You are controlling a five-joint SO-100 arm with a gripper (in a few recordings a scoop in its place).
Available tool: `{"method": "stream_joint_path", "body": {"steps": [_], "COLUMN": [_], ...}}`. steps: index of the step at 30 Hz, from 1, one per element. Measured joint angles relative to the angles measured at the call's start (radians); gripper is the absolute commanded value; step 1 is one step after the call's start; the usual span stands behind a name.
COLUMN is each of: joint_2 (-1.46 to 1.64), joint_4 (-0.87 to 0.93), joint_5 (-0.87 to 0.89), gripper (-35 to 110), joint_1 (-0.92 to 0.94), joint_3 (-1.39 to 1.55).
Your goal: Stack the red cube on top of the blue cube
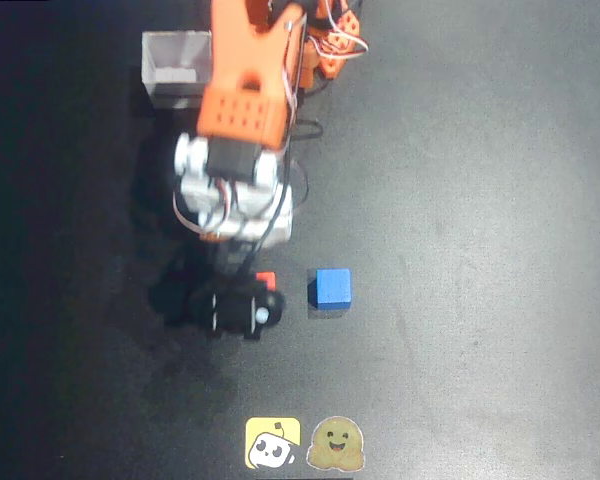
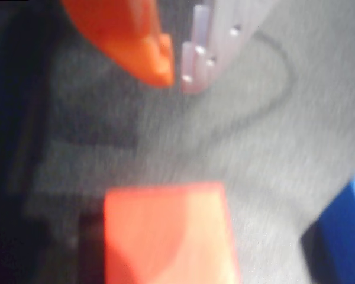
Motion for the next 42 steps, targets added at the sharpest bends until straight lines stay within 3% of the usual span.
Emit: {"method": "stream_joint_path", "body": {"steps": [24,42], "joint_2": [-0.04,-0.334], "joint_4": [0.049,0.13], "joint_5": [0.028,0.035], "gripper": [0,0], "joint_1": [-0.008,-0.034], "joint_3": [-0.014,-0.456]}}
